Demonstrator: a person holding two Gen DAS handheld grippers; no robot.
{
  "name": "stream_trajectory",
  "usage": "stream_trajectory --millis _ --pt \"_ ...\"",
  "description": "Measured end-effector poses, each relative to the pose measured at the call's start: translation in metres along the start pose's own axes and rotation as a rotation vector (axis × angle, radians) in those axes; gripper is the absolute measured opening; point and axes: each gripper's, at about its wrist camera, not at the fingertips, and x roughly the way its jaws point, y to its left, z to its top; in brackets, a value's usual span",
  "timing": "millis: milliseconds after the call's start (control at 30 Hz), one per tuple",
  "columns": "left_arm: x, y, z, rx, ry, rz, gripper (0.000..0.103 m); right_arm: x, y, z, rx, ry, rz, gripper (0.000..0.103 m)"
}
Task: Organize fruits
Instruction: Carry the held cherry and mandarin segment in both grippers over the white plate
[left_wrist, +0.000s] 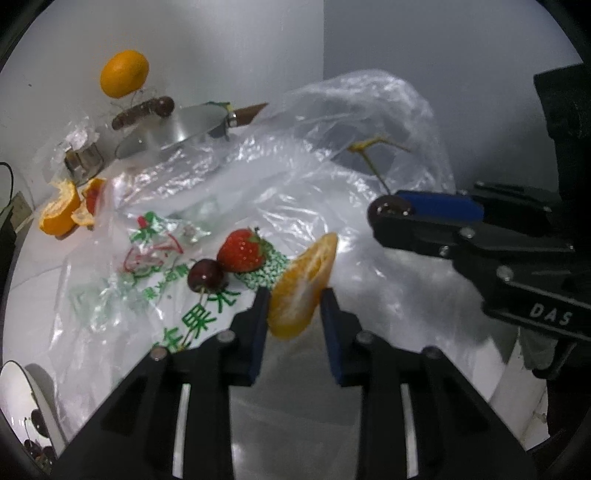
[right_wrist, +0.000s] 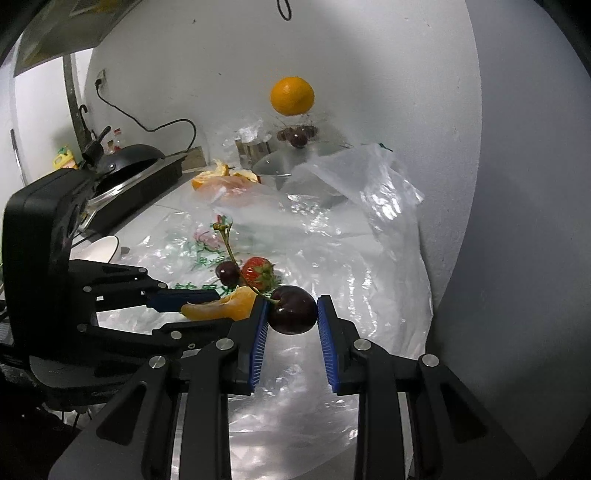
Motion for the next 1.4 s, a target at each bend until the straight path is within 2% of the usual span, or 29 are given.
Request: stream_trajectory --millis 700,1400 --pt "-0.080 0.032 -0.038 -0.061 -0.087 0.019 0.028 -0.022 0.069 0.010 -0.087 -0.025 -0.003 0.028" --pt "-0.143 0.104 -0.095 -0.172 -0.154 0.064 0.028 0.001 0.157 0.028 -0.188 -0.026 0.045 0.028"
